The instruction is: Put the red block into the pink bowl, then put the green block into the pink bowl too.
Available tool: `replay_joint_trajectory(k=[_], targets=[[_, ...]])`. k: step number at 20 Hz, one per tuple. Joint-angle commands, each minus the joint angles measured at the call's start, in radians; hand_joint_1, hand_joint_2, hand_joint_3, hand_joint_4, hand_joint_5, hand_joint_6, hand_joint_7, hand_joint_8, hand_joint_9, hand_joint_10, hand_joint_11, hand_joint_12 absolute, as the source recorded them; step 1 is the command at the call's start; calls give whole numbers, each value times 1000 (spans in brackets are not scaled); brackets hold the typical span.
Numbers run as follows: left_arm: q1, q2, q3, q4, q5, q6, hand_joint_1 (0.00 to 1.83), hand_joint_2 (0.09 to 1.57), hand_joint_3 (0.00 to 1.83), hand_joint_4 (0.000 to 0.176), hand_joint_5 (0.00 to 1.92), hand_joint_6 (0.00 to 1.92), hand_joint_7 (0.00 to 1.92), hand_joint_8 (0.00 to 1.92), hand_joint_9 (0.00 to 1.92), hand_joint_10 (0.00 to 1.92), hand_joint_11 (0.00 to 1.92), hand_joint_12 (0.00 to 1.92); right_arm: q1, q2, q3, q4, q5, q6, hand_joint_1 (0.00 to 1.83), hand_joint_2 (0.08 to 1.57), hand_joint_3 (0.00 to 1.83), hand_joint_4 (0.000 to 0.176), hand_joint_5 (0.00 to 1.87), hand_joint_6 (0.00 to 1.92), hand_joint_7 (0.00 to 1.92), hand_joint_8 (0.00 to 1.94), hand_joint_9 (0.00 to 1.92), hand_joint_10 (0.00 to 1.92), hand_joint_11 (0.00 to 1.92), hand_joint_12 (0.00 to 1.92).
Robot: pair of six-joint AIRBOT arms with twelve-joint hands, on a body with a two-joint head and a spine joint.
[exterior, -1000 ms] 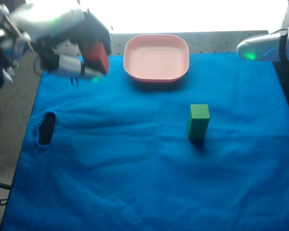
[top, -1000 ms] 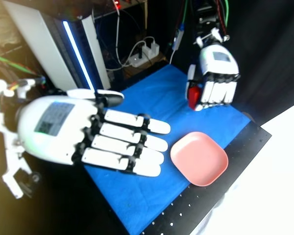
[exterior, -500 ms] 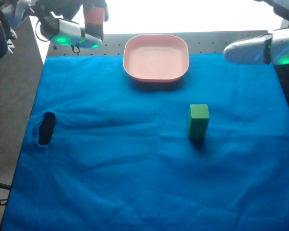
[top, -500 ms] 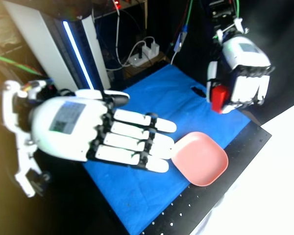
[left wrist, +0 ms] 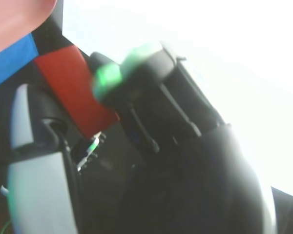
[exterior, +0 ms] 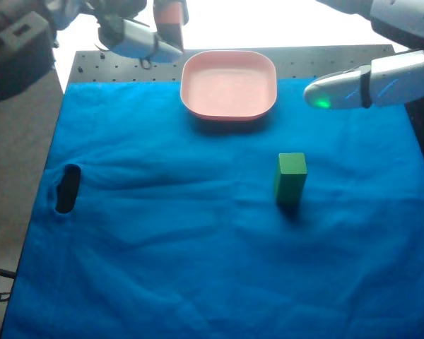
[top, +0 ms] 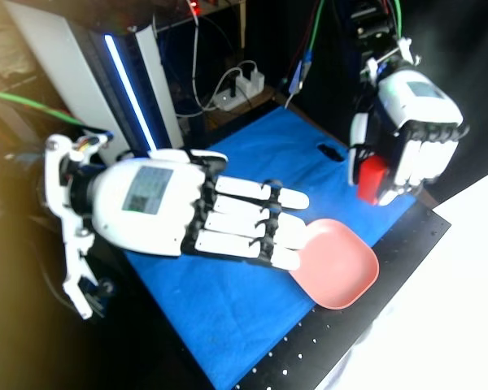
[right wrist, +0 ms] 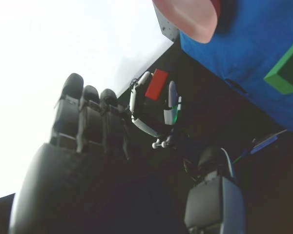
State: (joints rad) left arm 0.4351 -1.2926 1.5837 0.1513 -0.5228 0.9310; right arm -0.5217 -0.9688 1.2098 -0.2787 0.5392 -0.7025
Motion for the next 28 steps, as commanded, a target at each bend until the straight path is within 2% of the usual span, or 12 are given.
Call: replay_joint_trajectory(k=[1,4,5,7,10,12,13,14,16,17,22,28], targets=[[-17,-7,13,-19,-128,0,1235,1059,2,0,1113,624,1109,1101,1141,1511,1125,1783,17,-5,4,21,111,6,96,918,0,0,1,0,166,5,111,6,0,513],[-14,-48,52,-15,-136,-42,1236,1062,0,32,1047,857,1155,708,1150,609,938,1297,17,-13,6,15,111,6,81,934,2,0,0,0,150,0,126,7,0,553],[-11,-62,64,-17,-137,-44,1272,1051,1,0,1114,583,1154,876,1190,827,994,1422,17,-15,6,13,111,6,101,935,1,0,0,0,149,0,113,2,0,516],[-3,-88,88,-17,-147,-69,1287,1033,0,0,1189,409,1187,868,1196,1080,1046,1539,17,-17,7,13,112,6,112,926,0,0,0,0,151,0,102,0,0,466],[15,-121,113,-18,-151,-89,1280,1036,0,0,1244,318,1138,955,1081,1175,970,1634,17,-23,8,11,113,6,108,932,0,0,0,0,139,0,107,2,0,436],[28,-138,122,-21,-151,-89,1190,1020,0,0,1242,477,1031,1360,1104,1593,1087,1846,17,-26,8,10,115,6,138,927,0,0,0,0,117,2,96,13,0,273],[34,-145,125,-25,-151,-89,1253,1073,0,0,1152,479,1015,1250,1097,1683,1088,1902,17,-26,8,9,116,6,138,904,0,0,0,0,133,4,118,14,0,346],[40,-154,131,-29,-146,-90,1266,1074,0,0,1074,754,1044,1013,1135,1665,1126,1869,17,-27,8,9,118,6,146,882,0,0,0,0,131,1,116,8,0,313],[47,-162,137,-32,-140,-95,1274,1073,0,0,1108,541,1072,1097,1135,1563,1130,1777,17,-28,7,9,119,6,159,855,0,0,0,0,111,1,77,6,0,155],[52,-171,144,-33,-139,-107,1262,1074,1,0,1084,611,1079,1048,1039,1309,971,1712,17,-30,8,9,120,6,157,880,3,0,0,0,117,1,59,5,0,70],[61,-198,172,-32,-118,-117,1249,1090,0,0,1024,732,1067,1039,1018,1150,870,1652,17,-32,7,4,120,11,179,922,15,0,0,0,97,0,5,0,0,0],[74,-223,200,-33,-92,-117,1277,1065,0,0,1121,510,1102,1035,987,1385,897,1785,17,-33,7,-1,122,20,176,929,11,19,0,0,121,11,6,2,0,0]])
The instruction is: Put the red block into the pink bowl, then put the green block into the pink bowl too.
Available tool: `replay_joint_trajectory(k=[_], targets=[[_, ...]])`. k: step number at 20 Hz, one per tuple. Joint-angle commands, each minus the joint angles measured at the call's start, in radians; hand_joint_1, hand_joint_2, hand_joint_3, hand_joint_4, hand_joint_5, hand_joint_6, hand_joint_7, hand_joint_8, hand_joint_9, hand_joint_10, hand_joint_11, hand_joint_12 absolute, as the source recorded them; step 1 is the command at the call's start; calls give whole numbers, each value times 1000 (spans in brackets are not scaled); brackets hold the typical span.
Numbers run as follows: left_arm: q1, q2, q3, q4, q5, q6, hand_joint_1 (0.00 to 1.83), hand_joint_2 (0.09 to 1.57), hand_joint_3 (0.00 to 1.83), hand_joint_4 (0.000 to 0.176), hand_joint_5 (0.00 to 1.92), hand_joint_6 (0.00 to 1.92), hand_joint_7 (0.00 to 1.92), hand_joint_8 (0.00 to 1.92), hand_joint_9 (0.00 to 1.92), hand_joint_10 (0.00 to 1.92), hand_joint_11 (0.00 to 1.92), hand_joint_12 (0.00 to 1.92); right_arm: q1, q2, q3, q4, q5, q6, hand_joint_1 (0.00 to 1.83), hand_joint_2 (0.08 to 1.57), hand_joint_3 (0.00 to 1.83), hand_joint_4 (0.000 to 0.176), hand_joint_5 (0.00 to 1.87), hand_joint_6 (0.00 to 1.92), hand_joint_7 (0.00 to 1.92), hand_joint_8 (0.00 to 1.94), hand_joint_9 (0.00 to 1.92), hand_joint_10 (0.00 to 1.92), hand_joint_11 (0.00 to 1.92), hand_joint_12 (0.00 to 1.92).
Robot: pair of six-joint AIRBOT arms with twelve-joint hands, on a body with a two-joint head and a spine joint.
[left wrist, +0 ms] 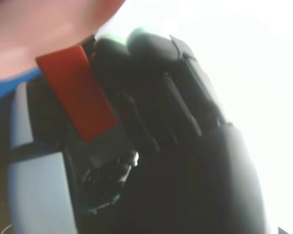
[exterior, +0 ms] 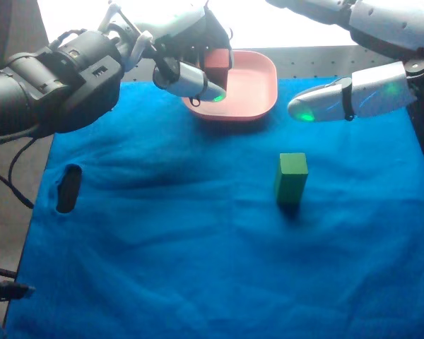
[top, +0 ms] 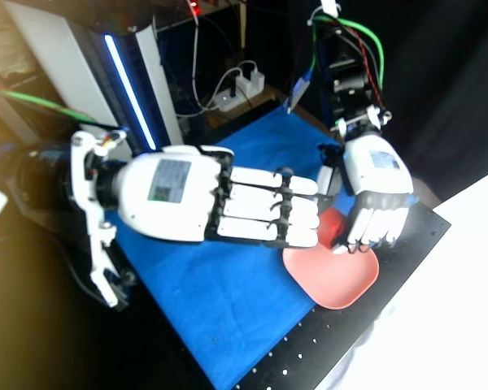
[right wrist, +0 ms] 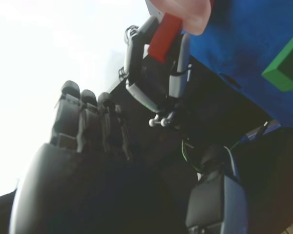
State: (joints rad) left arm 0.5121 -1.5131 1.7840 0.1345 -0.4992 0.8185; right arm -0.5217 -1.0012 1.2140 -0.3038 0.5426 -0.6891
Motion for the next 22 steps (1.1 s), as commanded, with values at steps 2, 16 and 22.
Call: replay_joint_trajectory(k=[2,16,22], targets=[[1,-11,12,-17,-108,-10,1271,1079,0,0,1090,544,1070,1100,958,1460,834,1861,17,-1,3,21,119,7,173,933,10,7,0,0,116,7,2,0,0,0],[3,-18,31,-16,-89,-17,1068,1062,0,0,812,444,916,578,899,881,720,1457,17,-7,3,14,128,17,145,981,15,0,0,0,88,0,9,0,0,0],[4,-21,30,-15,-89,-17,997,1011,0,0,777,0,785,0,779,274,372,1309,17,-9,3,12,129,20,160,966,4,0,0,0,117,8,31,8,0,0]])
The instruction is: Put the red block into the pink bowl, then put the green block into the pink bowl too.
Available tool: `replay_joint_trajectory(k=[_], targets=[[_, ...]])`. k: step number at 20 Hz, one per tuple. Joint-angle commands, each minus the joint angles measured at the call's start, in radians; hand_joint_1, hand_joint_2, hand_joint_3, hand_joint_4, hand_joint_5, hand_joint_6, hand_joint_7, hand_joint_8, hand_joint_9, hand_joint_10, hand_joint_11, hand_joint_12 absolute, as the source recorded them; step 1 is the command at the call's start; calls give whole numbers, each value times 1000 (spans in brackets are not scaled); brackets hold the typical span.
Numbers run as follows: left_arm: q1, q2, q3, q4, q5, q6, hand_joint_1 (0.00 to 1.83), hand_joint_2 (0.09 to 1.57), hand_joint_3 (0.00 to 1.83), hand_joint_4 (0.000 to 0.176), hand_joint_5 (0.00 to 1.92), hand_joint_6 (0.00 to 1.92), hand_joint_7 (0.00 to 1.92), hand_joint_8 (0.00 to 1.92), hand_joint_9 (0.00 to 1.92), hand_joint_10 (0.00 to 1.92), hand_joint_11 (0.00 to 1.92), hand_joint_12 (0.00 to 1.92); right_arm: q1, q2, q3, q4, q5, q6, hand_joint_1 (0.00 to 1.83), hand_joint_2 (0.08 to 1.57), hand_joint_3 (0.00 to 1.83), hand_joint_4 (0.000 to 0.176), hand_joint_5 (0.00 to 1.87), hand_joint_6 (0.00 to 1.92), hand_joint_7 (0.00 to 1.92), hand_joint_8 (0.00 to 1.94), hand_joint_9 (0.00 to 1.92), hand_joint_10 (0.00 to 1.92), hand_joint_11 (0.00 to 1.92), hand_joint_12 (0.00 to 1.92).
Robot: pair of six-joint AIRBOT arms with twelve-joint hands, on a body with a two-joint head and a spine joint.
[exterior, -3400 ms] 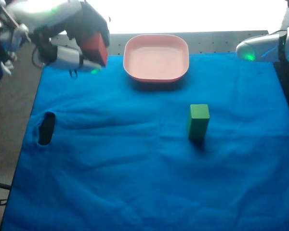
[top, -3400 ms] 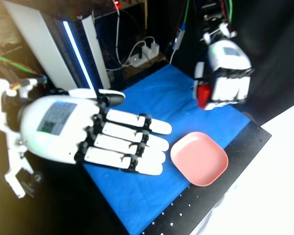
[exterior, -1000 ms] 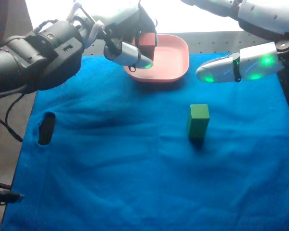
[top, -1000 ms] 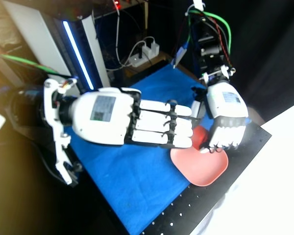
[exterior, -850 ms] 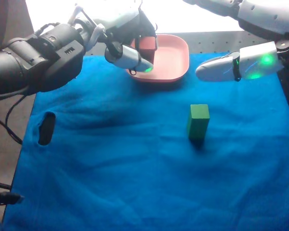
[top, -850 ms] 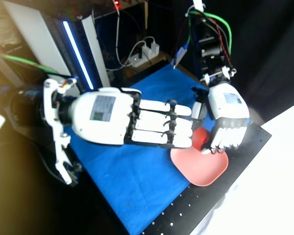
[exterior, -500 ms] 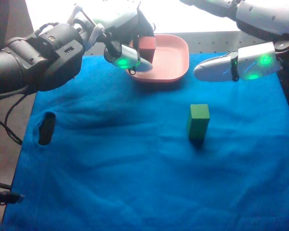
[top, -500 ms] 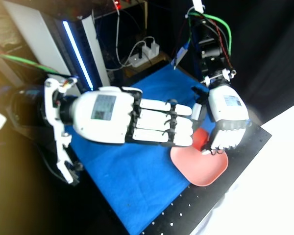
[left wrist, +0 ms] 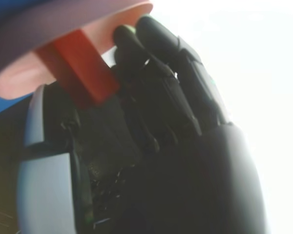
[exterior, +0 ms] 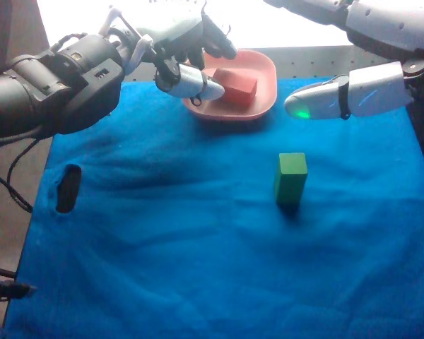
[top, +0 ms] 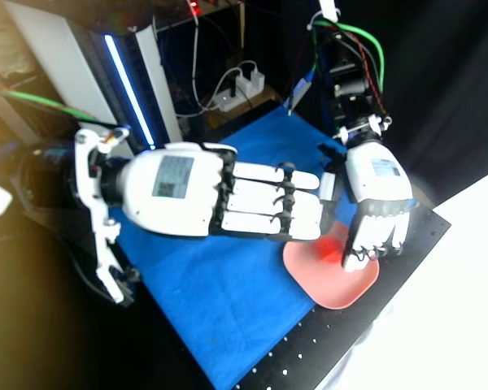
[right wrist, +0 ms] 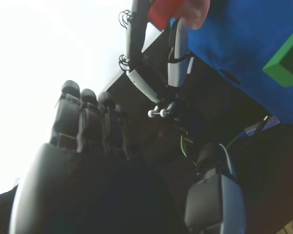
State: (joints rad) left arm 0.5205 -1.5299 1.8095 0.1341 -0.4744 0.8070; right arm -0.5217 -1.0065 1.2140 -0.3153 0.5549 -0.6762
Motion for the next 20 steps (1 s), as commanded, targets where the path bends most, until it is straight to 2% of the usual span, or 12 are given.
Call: replay_joint_trajectory(k=[1,2,4,7,9,11,12,13,15,16,19,20], targets=[[-4,-4,5,-15,-114,-6,980,1015,0,0,737,0,748,0,748,128,305,1182,17,-3,3,23,117,7,139,963,2,0,0,0,117,7,41,12,4,2],[-4,-4,4,-15,-114,-6,976,1017,0,0,728,1,740,0,755,67,300,1134,17,-3,3,23,117,7,135,962,2,0,0,0,117,6,43,12,5,2],[-3,1,0,-16,-114,-6,966,999,0,50,675,0,669,0,744,29,277,1172,17,-5,3,23,117,7,142,960,0,0,0,0,130,9,58,16,42,22],[-1,22,-15,-20,-116,-7,960,997,0,43,619,0,633,0,637,0,141,1087,17,-5,2,23,117,13,158,932,0,0,0,0,130,6,57,12,13,13],[2,35,-24,-28,-117,-7,999,982,0,5,662,7,688,6,674,9,174,1051,17,-5,2,23,117,16,140,937,0,0,0,0,142,9,66,13,10,15],[10,64,-39,-47,-123,-7,1006,980,0,0,672,7,699,5,681,9,181,1038,17,-5,0,23,116,23,140,939,0,0,0,0,144,9,66,13,6,14],[14,85,-49,-60,-127,-7,1054,974,0,0,804,33,922,79,923,132,427,1257,17,-5,-3,23,116,30,137,949,0,0,0,0,135,4,55,7,4,15],[16,100,-57,-68,-130,-7,1065,961,0,0,857,23,1015,73,945,340,519,1364,16,-4,-5,23,116,33,136,916,0,0,0,0,137,4,58,7,12,19],[21,128,-72,-86,-137,-7,1024,946,0,0,906,6,1055,98,777,1028,607,1559,15,-3,-10,23,116,36,157,898,0,6,0,0,140,3,47,2,0,2],[22,144,-80,-95,-143,-6,994,952,0,0,921,2,1026,253,756,1227,628,1646,12,-2,-14,23,116,37,149,892,0,13,0,0,122,0,43,0,2,1],[29,179,-103,-120,-151,10,1070,952,0,0,977,10,847,838,795,1386,683,1653,-4,8,-31,23,116,38,152,890,0,13,0,0,124,2,61,7,44,22],[32,196,-120,-140,-153,36,1073,947,0,0,1002,20,854,894,799,1331,701,1607,-9,11,-37,23,116,38,177,855,24,34,0,0,170,7,92,6,8,296]])
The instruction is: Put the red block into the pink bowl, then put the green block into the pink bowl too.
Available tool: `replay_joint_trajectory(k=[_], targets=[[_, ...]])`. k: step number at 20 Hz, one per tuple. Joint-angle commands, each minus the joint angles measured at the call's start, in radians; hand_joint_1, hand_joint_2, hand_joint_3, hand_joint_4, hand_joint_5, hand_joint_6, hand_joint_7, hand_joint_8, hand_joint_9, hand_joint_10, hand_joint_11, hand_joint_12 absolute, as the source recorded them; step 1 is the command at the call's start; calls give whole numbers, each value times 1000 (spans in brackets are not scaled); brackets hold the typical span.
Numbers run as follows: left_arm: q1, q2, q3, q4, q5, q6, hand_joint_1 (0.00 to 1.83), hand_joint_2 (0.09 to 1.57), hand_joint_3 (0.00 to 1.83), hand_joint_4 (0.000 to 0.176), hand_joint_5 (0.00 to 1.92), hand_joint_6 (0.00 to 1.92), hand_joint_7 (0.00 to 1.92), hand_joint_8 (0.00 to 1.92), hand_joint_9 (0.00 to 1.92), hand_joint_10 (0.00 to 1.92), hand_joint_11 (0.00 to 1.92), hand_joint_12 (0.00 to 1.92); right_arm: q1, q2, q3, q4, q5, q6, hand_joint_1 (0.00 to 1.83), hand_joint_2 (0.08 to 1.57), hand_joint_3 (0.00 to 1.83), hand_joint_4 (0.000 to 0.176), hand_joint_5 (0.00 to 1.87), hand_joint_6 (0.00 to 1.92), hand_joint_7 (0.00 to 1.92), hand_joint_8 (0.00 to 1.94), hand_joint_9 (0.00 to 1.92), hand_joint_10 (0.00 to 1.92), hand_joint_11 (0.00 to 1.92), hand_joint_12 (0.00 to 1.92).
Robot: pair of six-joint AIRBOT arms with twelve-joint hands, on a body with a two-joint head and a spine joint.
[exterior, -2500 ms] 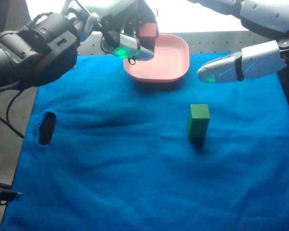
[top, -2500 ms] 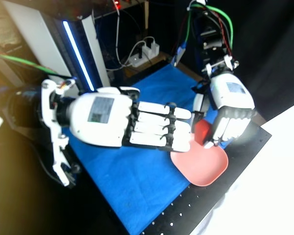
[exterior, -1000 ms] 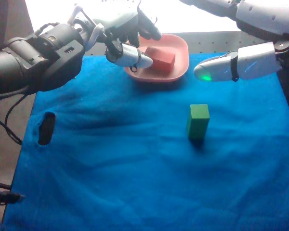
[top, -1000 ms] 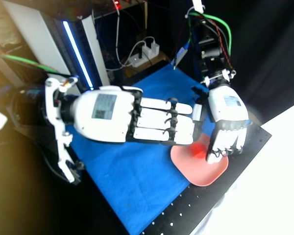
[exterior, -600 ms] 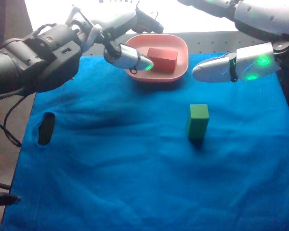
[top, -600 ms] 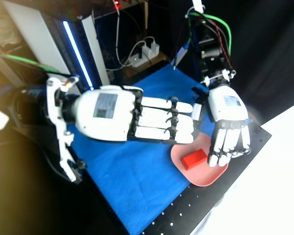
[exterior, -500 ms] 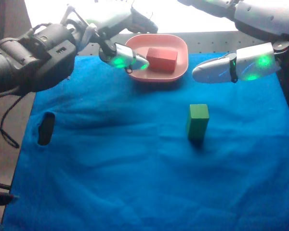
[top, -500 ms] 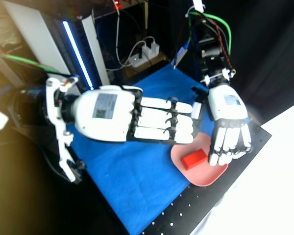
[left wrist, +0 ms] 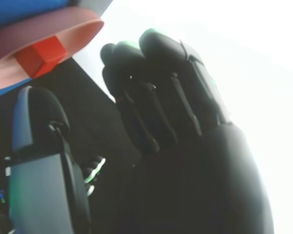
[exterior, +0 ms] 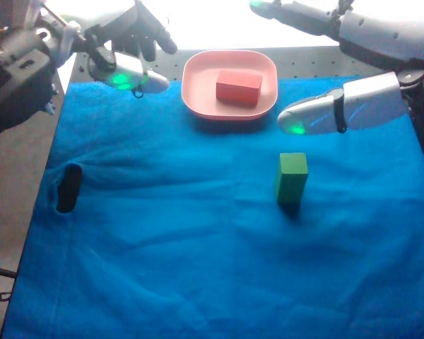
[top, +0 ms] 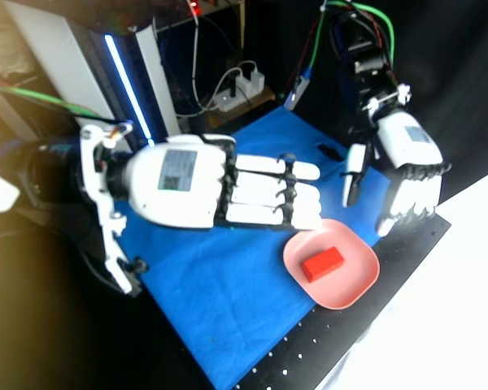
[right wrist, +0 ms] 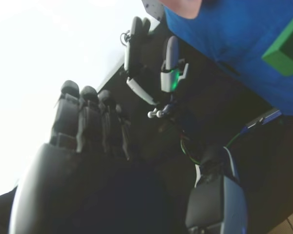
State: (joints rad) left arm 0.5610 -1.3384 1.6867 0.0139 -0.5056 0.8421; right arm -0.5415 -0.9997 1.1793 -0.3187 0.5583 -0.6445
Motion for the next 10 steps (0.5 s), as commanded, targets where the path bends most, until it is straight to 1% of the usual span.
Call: replay_joint_trajectory(k=[1,2,3,4,5,6,8,9,10], targets=[[-6,15,-7,-30,-123,15,1061,945,0,0,1012,23,830,1042,789,1440,718,1707,6,7,-8,27,112,7,192,843,14,17,30,1,224,4,151,11,1,572],[-4,23,-13,-35,-124,19,1058,945,0,0,1014,24,812,1103,780,1481,716,1747,1,12,-15,27,112,7,195,844,9,15,37,1,239,3,169,10,0,666],[0,30,-18,-38,-127,19,1057,945,0,0,1015,23,803,1129,777,1492,715,1753,-7,19,-24,27,112,7,195,844,8,15,38,1,242,3,172,10,0,686],[4,36,-23,-42,-130,19,1056,959,2,0,996,15,810,1194,835,1573,789,1839,-15,24,-31,27,112,7,193,888,16,0,37,0,240,1,201,15,0,795],[10,46,-31,-50,-138,22,1056,969,2,0,989,13,794,1283,847,1654,818,1905,-24,29,-41,27,112,7,184,890,14,0,36,0,244,3,209,16,0,815],[13,54,-39,-58,-144,28,1052,982,2,0,985,12,773,1288,813,1604,768,1838,-30,32,-47,27,112,7,157,891,8,0,37,0,249,2,235,17,0,840],[17,72,-58,-74,-152,49,1052,983,2,0,985,12,772,1287,813,1601,767,1835,-43,35,-57,27,113,7,156,891,7,0,37,0,249,2,236,17,0,841],[19,83,-70,-77,-156,58,1006,971,0,0,921,8,767,854,777,1106,689,1503,-53,33,-61,26,113,7,259,867,0,0,43,1,260,3,236,11,0,730],[23,98,-87,-78,-169,64,996,969,0,0,908,6,847,579,818,875,677,1409,-64,26,-61,26,113,7,282,861,0,0,44,1,263,2,236,7,0,689]])
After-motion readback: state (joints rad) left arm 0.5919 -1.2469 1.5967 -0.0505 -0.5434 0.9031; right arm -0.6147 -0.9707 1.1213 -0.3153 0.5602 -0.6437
